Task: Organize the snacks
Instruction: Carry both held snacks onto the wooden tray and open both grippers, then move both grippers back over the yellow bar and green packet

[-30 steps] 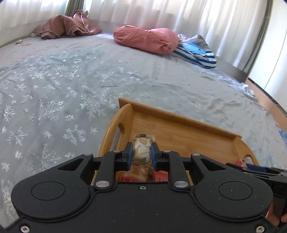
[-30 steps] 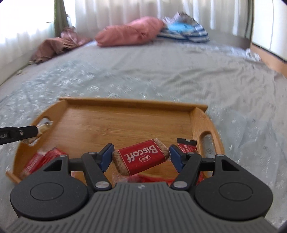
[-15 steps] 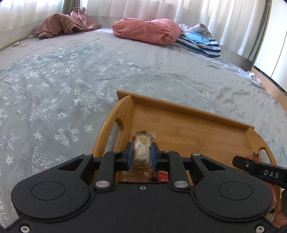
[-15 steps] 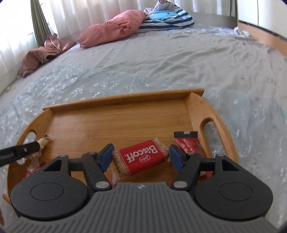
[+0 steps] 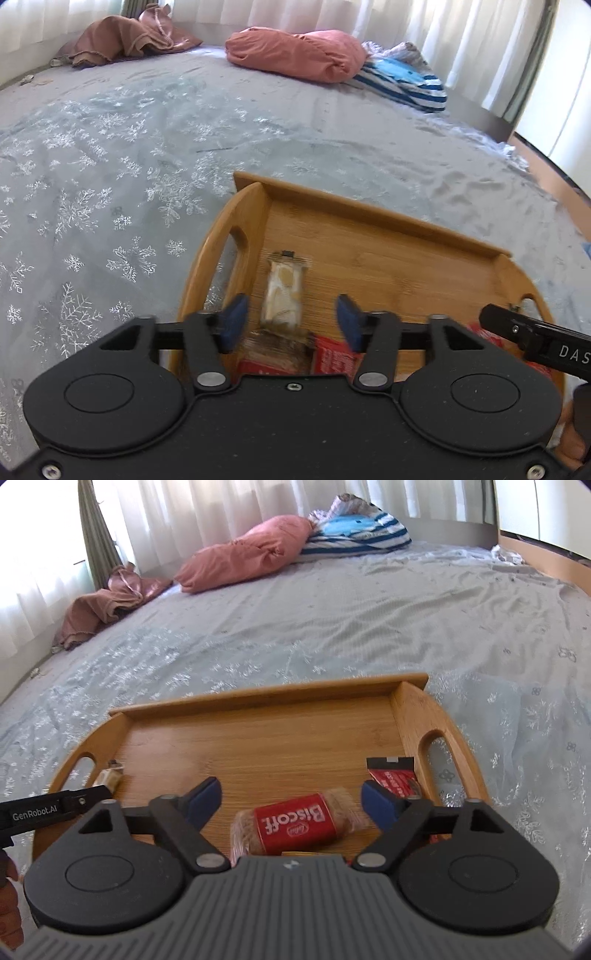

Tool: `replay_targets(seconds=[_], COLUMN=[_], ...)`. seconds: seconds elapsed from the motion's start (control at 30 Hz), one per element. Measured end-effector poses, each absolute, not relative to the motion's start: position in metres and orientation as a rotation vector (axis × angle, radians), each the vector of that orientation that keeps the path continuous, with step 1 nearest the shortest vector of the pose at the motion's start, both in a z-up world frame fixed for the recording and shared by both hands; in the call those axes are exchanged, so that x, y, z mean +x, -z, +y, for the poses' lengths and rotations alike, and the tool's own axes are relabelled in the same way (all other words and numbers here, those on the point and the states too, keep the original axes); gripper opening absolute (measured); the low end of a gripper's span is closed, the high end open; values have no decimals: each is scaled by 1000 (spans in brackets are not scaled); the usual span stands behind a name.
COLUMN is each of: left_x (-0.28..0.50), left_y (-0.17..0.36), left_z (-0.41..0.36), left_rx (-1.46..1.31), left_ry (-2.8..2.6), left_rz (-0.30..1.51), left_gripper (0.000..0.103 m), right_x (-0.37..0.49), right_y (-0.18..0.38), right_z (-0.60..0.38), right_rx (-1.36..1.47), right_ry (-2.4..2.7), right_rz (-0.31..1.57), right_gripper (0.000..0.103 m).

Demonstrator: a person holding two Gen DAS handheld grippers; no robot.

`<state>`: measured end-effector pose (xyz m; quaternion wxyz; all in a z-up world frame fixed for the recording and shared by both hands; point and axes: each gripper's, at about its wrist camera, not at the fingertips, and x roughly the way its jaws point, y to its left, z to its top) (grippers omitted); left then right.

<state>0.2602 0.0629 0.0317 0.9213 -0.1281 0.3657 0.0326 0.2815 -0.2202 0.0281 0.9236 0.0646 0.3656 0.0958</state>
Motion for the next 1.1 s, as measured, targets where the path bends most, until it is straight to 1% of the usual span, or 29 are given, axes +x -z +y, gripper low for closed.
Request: replay_targets(seconds=[0.03,0.1,0.23,0.3,0.47,0.7,0.87,1.1], left_x=[256,247,224,209,168,122,115,106], left_y=[-35,-40,-50,-55,-63,-74,-76,-66], left_z=[61,57,51,49,39,12,0,-14], left_rx=[-247,-215,-192,-197,-172,-68,-102,-106], left_ry=[-63,-46,21,62,114,144,184,174], left_rz=[741,718,694,668,614,551,638,714], left_gripper=[64,76,86,93,97,101,101,101], right_x=[279,273,253,240,197,141,108,98], right_y=[-30,-36,-47,-52,-55,-38,-25,-5], right_z=[-221,-225,-231,-235,-250,-264,-275,-272], right_rx=[131,124,84,68,56,5,12,-45], right_ry=[-206,-219,-235,-240,-231,-177,-111,-100], right_rz=[746,724,664,634,510,440,411,447], right_gripper=[97,103,103,103,103,103,103,103])
